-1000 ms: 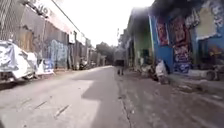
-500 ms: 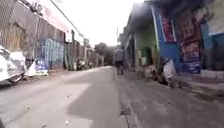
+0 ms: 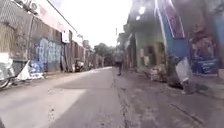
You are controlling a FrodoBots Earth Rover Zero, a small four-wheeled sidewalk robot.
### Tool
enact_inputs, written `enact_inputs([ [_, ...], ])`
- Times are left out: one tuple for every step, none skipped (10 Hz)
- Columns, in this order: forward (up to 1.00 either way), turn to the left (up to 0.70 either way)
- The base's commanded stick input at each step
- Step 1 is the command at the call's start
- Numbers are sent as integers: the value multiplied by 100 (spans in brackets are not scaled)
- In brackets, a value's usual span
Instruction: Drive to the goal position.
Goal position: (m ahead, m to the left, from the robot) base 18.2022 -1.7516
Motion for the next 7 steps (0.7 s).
enact_inputs([
  [100, 0],
  [100, 0],
  [100, 0],
  [100, 0],
  [100, 0],
  [100, 0],
  [100, 0],
])
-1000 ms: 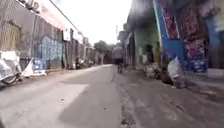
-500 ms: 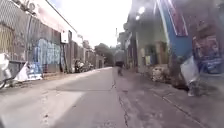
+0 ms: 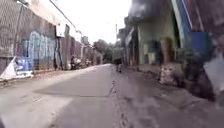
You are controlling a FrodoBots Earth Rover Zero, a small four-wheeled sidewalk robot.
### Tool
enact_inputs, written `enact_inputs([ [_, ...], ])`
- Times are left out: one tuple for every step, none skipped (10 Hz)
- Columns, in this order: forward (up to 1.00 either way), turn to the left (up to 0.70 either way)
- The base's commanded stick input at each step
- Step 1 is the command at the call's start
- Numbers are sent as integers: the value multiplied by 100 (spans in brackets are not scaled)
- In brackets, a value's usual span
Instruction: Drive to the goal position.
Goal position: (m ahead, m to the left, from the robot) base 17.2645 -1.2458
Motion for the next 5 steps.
enact_inputs([
  [100, 0],
  [100, 0],
  [100, 0],
  [100, 0],
  [100, 0],
])
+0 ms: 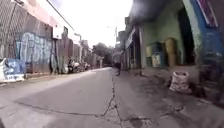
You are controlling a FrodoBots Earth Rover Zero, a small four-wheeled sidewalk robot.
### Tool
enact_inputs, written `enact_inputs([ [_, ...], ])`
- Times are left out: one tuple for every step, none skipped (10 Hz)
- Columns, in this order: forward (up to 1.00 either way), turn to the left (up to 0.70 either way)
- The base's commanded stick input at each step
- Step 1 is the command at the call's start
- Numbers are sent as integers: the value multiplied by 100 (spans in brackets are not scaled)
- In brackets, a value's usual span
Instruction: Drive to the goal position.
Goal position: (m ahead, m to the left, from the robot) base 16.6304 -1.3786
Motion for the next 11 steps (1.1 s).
enact_inputs([
  [100, 0],
  [100, 0],
  [100, 0],
  [100, 0],
  [100, 0],
  [100, 0],
  [100, 0],
  [100, 0],
  [100, 0],
  [100, 0],
  [100, 0],
])
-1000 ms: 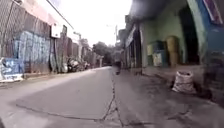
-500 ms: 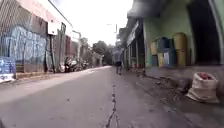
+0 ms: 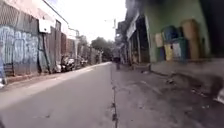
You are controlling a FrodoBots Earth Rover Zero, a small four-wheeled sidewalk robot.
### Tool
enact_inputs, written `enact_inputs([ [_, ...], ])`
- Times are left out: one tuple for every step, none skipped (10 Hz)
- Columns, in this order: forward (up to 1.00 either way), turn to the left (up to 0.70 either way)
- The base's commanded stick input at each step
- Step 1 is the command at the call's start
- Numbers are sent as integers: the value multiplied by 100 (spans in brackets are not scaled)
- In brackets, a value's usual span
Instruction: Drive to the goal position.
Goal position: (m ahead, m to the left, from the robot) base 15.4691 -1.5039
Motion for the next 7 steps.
enact_inputs([
  [100, 0],
  [100, 0],
  [100, 0],
  [100, 0],
  [100, 0],
  [100, 0],
  [100, 0],
])
